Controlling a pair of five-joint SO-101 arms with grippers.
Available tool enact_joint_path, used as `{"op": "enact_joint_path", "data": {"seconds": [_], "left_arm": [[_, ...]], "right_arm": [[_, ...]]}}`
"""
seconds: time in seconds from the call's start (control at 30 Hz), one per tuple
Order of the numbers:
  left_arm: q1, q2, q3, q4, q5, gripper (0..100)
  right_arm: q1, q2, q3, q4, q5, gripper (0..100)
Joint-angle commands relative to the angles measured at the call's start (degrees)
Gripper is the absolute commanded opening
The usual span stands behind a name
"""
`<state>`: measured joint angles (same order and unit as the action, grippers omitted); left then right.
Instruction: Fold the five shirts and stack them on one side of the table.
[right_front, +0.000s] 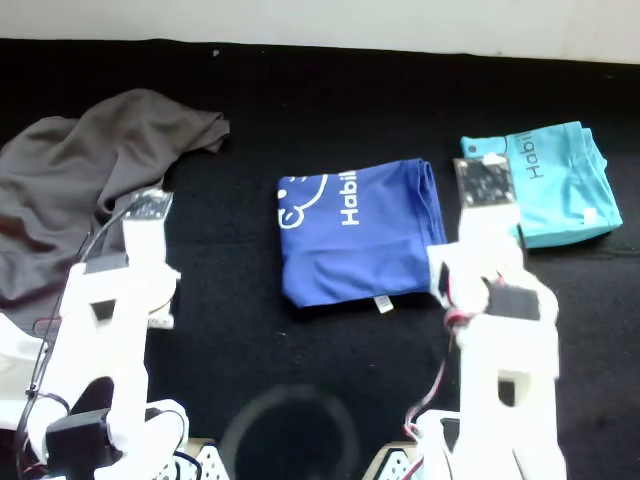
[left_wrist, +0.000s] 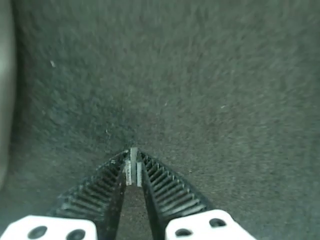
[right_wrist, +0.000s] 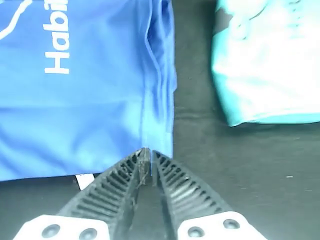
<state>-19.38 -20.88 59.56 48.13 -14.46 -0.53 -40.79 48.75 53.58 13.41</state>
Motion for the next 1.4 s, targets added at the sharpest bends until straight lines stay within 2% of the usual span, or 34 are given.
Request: {"op": "enact_joint_path", "data": {"seconds": [0.0,0.1,0.23,0.43,0.57,0.93,1.17,1.3,1.37], "left_arm": [[-0.6,-2.5,3.7,-3.9,0.5,1],[-0.6,-2.5,3.9,-4.4,0.5,1],[-0.6,-2.2,4.1,-5.3,0.6,1],[-0.6,-2.2,4.1,-5.4,0.7,1],[-0.7,-2.2,4.1,-5.5,3.6,1],[-0.8,-2.2,4.1,-5.6,3.7,1],[-0.8,-2.2,4.1,-5.6,3.7,1],[-0.8,-2.2,4.1,-5.6,3.7,1],[-0.8,-2.2,4.1,-5.6,3.7,1]], "right_arm": [[-2.0,11.3,-7.6,-1.5,-3.2,12.8],[-3.3,20.3,-16.3,-1.5,-5.2,12.2],[-5.1,31.1,-29.6,-1.5,-7.8,0.5],[-6.1,48.3,-45.0,-1.4,-9.2,0.5],[-5.8,57.9,-52.0,-1.4,-9.2,0.5],[0.4,73.9,-71.6,-0.8,-9.1,0.5],[0.6,74.5,-80.4,10.0,-9.0,0.5],[0.3,74.7,-88.2,22.5,-9.0,1.8],[-0.3,74.9,-90.6,28.6,-9.1,7.0]]}}
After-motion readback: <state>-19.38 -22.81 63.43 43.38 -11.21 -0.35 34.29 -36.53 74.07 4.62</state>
